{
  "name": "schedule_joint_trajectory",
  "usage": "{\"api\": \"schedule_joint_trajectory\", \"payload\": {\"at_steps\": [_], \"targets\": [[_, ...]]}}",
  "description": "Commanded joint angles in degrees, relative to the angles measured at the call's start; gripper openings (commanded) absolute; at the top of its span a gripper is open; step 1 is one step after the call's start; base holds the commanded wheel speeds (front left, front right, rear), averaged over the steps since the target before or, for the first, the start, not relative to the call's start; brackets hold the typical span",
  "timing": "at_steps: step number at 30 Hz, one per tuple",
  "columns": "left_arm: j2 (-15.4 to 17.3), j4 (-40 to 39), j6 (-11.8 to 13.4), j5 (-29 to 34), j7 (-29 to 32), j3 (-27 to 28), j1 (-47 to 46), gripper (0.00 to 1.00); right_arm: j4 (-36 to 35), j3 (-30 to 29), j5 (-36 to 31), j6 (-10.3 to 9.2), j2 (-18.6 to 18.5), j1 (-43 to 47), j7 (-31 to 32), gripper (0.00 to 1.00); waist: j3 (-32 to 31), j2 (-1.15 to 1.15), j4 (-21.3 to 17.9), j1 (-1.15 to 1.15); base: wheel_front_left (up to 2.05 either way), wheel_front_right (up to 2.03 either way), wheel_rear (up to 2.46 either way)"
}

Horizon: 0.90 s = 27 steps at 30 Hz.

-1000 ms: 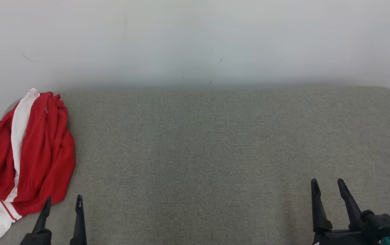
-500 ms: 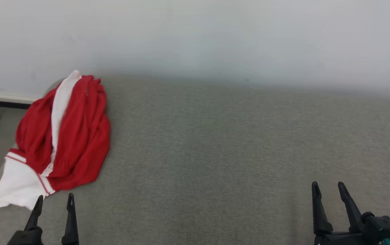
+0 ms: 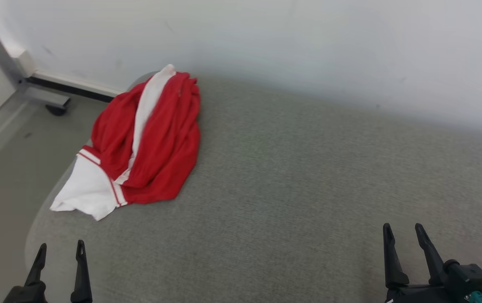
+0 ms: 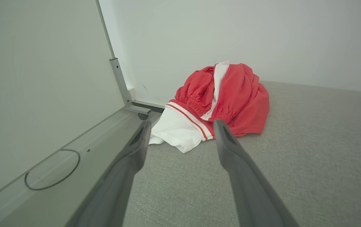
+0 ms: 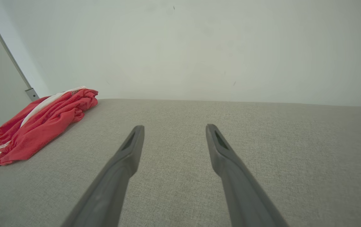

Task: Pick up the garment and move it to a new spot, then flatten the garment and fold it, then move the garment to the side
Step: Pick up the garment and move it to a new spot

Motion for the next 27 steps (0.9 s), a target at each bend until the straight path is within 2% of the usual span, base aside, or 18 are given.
{"api": "schedule_joint_trajectory", "payload": {"at_steps": [1, 12, 27], "targets": [[-0.03, 0.12, 0.24, -0.23, -0.20, 0.03, -0.43, 1.00, 0.09, -0.07, -0.22, 0.19, -0.15, -0.25, 0.06, 1.00, 0.64, 0.00, 3.46, 0.00, 0.00, 0.00, 0.00], [0.30, 1.01, 0.88, -1.19, -0.67, 0.52, -0.21, 1.00, 0.02, 0.52, -0.64, 0.19, -0.15, -0.51, 0.57, 1.00, 0.18, 0.00, 8.93, 0.00, 0.00, 0.00, 0.00], [-0.14, -0.64, 2.83, -2.23, -1.10, 2.16, 0.33, 1.00, -0.66, 0.95, -1.31, 0.19, -0.16, -1.06, 1.24, 1.00, 0.99, 0.00, 8.18, 0.00, 0.00, 0.00, 0.00]]}}
